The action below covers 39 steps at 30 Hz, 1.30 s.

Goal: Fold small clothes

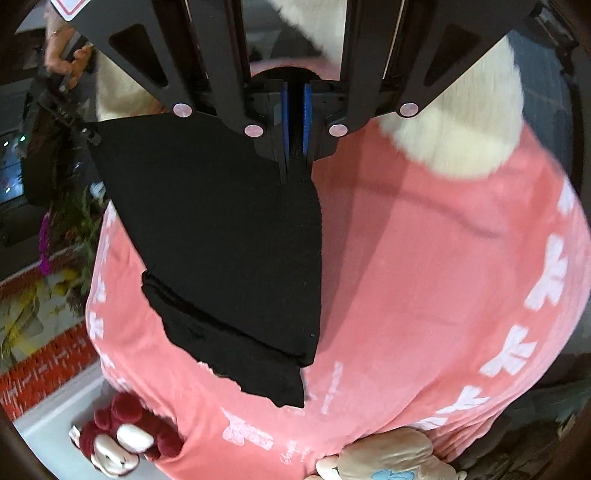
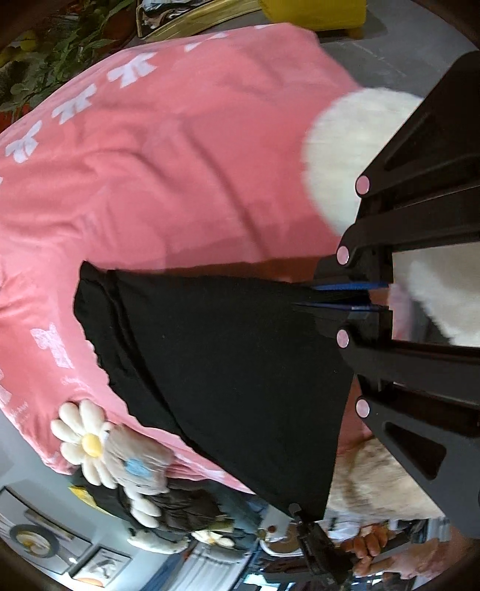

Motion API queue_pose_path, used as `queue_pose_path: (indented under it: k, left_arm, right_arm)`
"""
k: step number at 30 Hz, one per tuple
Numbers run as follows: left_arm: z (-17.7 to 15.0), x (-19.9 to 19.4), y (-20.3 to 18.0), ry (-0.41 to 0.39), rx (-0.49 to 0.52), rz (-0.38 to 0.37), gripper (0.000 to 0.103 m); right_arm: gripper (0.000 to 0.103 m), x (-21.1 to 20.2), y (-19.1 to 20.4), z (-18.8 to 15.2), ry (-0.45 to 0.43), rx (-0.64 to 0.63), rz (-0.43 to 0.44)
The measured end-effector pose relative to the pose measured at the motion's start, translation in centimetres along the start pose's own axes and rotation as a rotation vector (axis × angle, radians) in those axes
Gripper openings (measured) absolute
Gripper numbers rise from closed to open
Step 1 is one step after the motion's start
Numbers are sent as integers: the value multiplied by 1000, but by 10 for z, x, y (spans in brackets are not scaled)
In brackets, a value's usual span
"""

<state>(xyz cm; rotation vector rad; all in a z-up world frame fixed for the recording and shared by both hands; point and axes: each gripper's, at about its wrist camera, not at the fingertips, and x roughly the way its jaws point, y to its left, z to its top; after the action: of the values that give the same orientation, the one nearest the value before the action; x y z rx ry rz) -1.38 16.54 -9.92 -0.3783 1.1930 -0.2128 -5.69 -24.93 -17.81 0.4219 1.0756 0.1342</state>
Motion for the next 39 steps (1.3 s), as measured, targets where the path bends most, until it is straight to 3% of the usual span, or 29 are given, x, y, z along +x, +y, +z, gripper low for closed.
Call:
queue_pose_path:
  k: [5,9,14,18,23,27,29,30,31,33,36,38,39]
  left_arm:
    - [-24,-18,-4,0,-24,-16,3]
    - [-7,-41,-15,-61,-22,-46,3]
    - [54,-64,-36,-180,20,-80,3]
    - [116,-66,-56,-280,86,-71,3]
    - [190,-40,-75,-332,132,-30,3]
    - [246,9,-84,-317,119,48,4]
    - [270,46,-85,-275,113,77,7]
    - [281,68,-84,-277,98,120,14]
    - [288,84,-82,-268,90,143,41]
    - [297,110,-74,-246,40,206,61]
    - [295,126,-59,-229,-11,201,61]
    - [284,121,-52,-244,-8,181,61]
    - [275,117,-49,-251,1,172,62]
  right_arm:
    - [4,-16,6,-17,4,-20,10]
    - [4,-42,8,8,-106,-19,37]
    - [4,-66,21,74,-281,-39,79]
    - [4,-58,30,134,-366,-53,105]
    - [4,-20,37,213,-417,-65,73]
    - [5,34,37,266,-381,-51,11]
    - [10,69,35,286,-335,-44,-43]
    - [10,87,32,295,-328,-37,-66]
    - [10,100,29,302,-330,-34,-107]
    - [12,113,27,305,-321,-26,-143]
    - [14,109,28,287,-330,-49,-146]
    - [33,108,28,264,-310,-63,-95]
    - [33,110,31,255,-296,-85,-82]
